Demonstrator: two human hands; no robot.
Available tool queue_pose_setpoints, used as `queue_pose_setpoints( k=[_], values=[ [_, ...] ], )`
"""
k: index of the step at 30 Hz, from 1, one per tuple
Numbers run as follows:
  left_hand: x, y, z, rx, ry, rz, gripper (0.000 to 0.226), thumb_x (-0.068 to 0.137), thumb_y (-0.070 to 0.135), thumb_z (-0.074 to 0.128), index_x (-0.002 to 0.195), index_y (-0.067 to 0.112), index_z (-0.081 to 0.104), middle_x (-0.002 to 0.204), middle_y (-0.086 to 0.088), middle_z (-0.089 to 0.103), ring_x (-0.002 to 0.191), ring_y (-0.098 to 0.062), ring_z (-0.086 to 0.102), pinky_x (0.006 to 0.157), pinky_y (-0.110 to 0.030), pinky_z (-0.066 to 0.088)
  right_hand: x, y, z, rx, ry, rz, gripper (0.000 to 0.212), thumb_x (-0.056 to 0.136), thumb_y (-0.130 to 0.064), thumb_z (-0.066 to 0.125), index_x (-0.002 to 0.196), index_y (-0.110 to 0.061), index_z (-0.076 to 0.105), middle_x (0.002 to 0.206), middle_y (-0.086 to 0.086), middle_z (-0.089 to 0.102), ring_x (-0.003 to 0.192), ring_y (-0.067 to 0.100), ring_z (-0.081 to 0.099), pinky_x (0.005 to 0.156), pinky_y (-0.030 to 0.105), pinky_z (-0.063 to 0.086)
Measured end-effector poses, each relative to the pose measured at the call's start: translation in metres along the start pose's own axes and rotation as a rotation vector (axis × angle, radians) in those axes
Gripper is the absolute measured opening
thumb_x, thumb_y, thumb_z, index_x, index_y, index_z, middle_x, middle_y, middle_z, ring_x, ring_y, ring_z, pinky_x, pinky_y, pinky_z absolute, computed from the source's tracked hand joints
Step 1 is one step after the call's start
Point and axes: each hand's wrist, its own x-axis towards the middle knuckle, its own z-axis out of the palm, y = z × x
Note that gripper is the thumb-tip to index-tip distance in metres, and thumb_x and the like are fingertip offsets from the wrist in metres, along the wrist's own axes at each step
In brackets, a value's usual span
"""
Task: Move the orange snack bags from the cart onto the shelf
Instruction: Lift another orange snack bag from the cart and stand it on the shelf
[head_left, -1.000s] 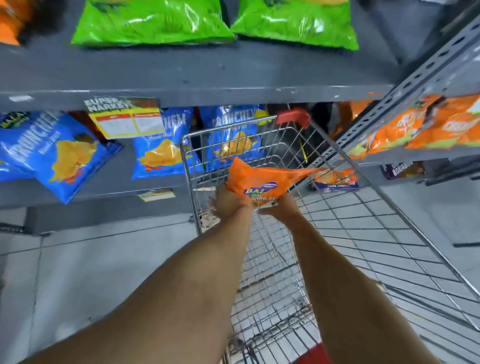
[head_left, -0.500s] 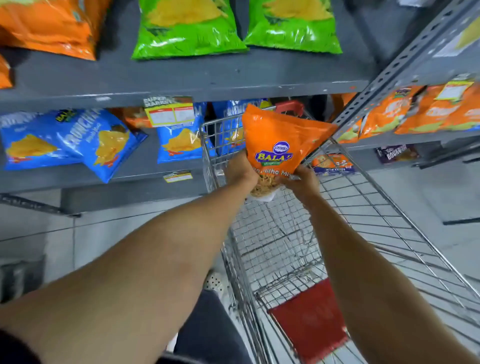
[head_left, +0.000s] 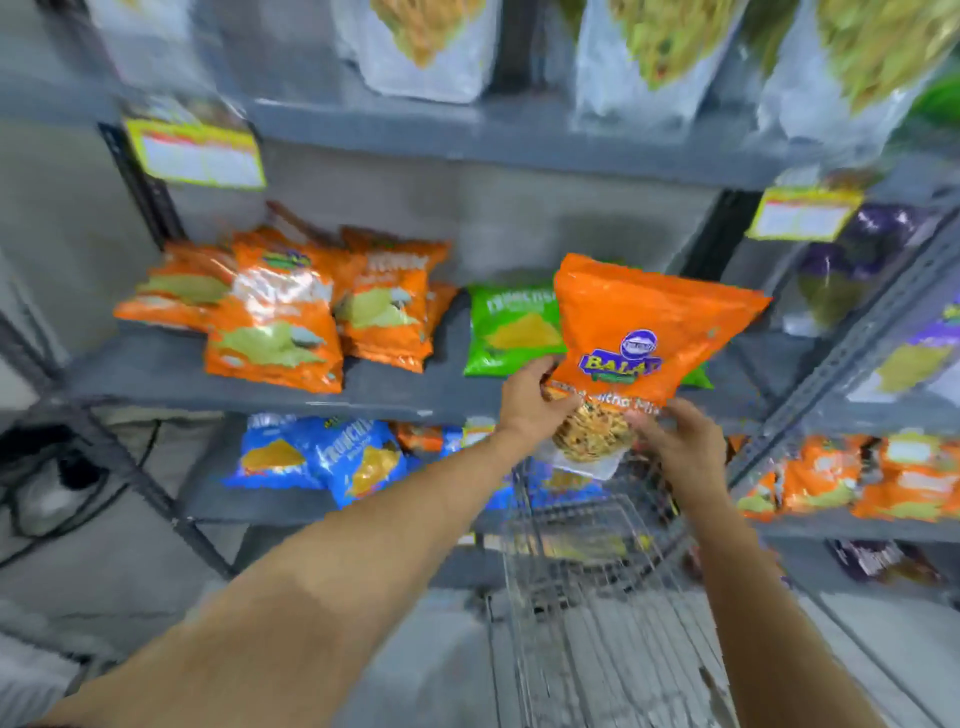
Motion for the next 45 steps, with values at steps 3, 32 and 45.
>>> queue_pose_setpoints(
  k=[3,32,45],
  values=[
    [0.01,0.033,-0.046,-0.046,0.117,0.125,0.047,0.071,0.007,0.078,0.114,0.004,0.062,0.11,-0.018,0.069,0.103,-0.028,0.064,0.082,-0.022,0.044,0.023,-0.058,0.01,-0.052,0.041,-0.173,0.025,0.077,-0.031,0.077,0.095,-0.014,0.073,0.091,0.012,0.075,0.083,0.028,0.068,0.078,0.052,0.054],
    [0.146,0.177,-0.516,-0.411,0.561,0.491,0.048,0.077,0.001,0.072,0.121,-0.004,0.053,0.118,-0.026,0.063,0.103,-0.035,0.064,0.094,-0.051,0.054,0.146,-0.518,0.284,0.132,0.059,-0.717,0.035,0.073,-0.052,0.069,0.088,-0.021,0.075,0.083,0.002,0.076,0.082,0.021,0.071,0.073,0.038,0.055],
    [0.188,0.085,-0.554,-0.37,0.624,0.374,0.056,0.068,0.042,0.078,0.111,0.016,0.053,0.098,0.005,0.062,0.096,-0.014,0.062,0.077,-0.023,0.052,0.171,-0.484,0.379,0.425,-0.263,-0.485,0.051,0.071,-0.055,0.073,0.107,-0.023,0.058,0.106,0.001,0.071,0.096,0.014,0.066,0.076,0.031,0.054]
  ],
)
